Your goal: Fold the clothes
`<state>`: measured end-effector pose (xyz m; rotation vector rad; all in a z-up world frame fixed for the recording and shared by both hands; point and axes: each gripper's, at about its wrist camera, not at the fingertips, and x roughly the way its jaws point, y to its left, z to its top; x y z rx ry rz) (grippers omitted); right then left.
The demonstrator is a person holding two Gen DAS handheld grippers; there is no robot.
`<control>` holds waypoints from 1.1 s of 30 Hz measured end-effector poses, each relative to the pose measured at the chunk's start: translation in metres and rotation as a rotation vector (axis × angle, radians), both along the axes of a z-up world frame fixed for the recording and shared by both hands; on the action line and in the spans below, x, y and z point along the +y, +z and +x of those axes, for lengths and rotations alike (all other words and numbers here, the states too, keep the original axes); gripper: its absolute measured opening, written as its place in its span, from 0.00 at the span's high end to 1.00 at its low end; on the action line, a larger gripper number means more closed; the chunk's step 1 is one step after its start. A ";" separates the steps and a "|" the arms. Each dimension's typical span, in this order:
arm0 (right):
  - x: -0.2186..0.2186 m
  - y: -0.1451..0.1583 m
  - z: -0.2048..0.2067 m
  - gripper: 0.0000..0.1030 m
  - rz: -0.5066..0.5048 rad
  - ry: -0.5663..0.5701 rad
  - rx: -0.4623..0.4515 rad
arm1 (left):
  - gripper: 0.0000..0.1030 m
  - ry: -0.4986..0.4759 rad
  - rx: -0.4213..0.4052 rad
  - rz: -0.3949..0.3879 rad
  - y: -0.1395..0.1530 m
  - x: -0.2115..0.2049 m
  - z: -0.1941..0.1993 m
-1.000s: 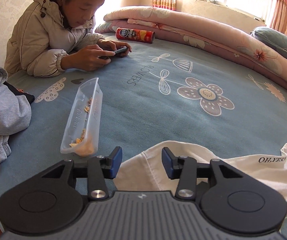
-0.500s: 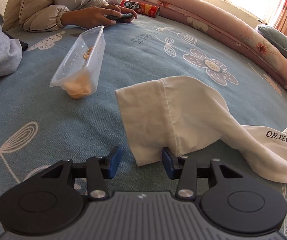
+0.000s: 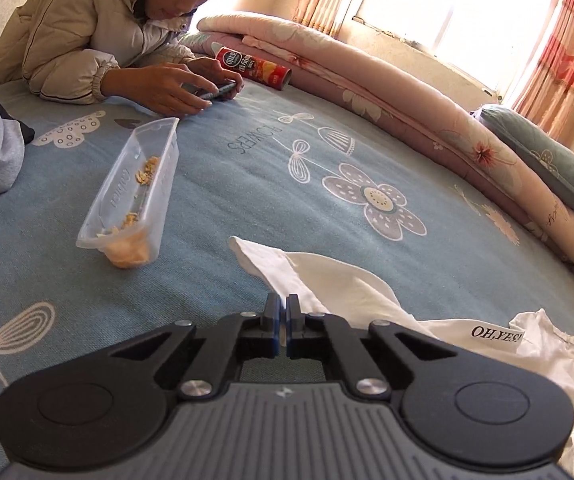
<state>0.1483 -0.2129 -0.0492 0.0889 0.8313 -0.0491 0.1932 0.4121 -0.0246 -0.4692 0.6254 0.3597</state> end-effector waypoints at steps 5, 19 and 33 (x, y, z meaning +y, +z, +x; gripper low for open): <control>0.000 0.000 -0.001 0.35 0.010 0.002 -0.001 | 1.00 0.045 0.017 0.052 0.025 0.011 -0.021; 0.001 -0.002 -0.006 0.34 0.019 0.006 0.000 | 0.60 -0.002 0.129 -0.077 -0.011 0.001 -0.022; 0.008 -0.008 0.000 0.32 -0.007 0.006 0.011 | 0.97 0.057 0.203 0.051 -0.040 -0.024 0.004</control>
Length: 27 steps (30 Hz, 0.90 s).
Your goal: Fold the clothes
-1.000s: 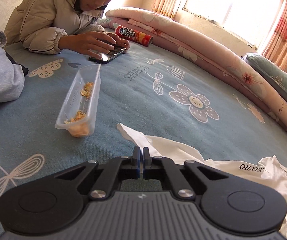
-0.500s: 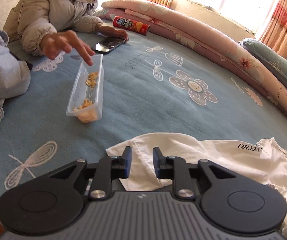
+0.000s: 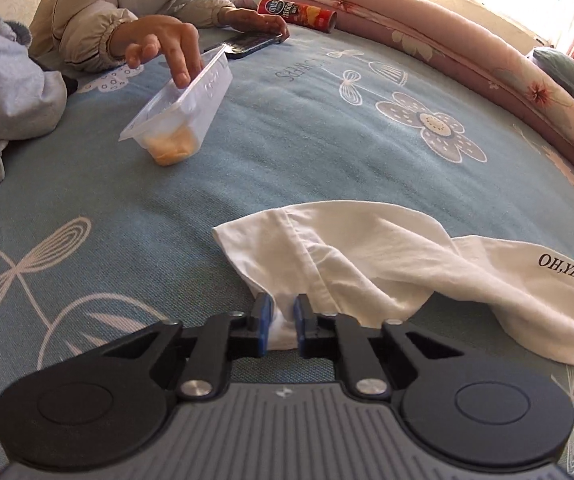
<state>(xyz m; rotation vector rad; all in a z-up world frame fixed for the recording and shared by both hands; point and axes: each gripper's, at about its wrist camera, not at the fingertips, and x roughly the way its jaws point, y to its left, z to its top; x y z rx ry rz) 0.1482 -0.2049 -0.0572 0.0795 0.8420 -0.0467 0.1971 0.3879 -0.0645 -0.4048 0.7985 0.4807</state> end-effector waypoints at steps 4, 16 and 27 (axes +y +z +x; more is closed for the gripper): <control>-0.003 0.002 0.000 0.32 0.003 0.001 -0.004 | 0.98 0.027 -0.045 0.075 0.031 0.016 -0.013; 0.003 0.002 0.003 0.32 0.018 0.014 -0.017 | 1.00 0.022 -0.057 0.206 0.078 0.032 -0.026; -0.011 0.032 -0.006 0.32 0.027 0.021 -0.116 | 0.55 -0.489 -0.109 0.202 0.079 -0.101 0.075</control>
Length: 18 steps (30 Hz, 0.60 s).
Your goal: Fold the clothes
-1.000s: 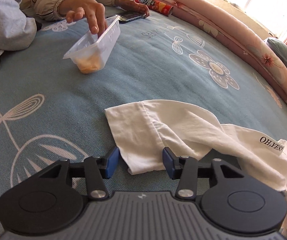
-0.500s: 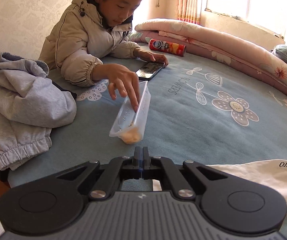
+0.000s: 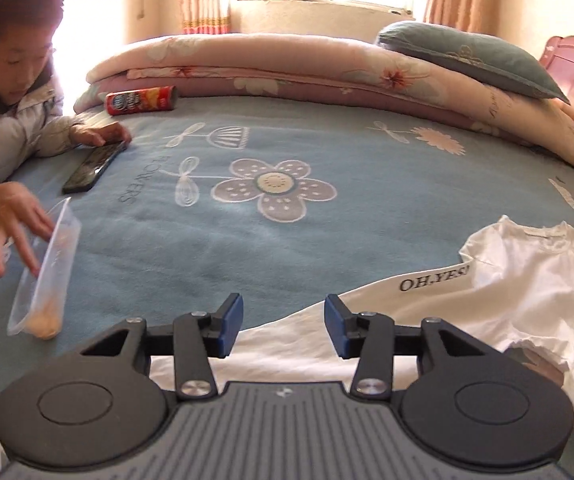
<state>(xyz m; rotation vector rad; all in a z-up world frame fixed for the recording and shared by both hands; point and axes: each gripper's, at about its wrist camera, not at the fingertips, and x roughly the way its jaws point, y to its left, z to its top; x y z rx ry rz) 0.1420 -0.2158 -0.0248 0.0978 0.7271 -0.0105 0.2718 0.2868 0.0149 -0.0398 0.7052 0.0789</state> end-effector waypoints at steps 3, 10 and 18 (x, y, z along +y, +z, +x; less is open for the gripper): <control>-0.004 0.007 0.002 0.32 -0.002 -0.001 -0.034 | 0.54 -0.152 -0.020 0.038 -0.001 -0.049 0.037; -0.015 0.006 0.016 0.32 -0.008 -0.011 -0.046 | 0.53 -0.356 0.046 0.013 -0.026 -0.120 0.111; -0.032 0.000 0.033 0.31 -0.027 -0.036 -0.054 | 0.65 -0.402 0.241 -0.010 -0.066 -0.133 0.153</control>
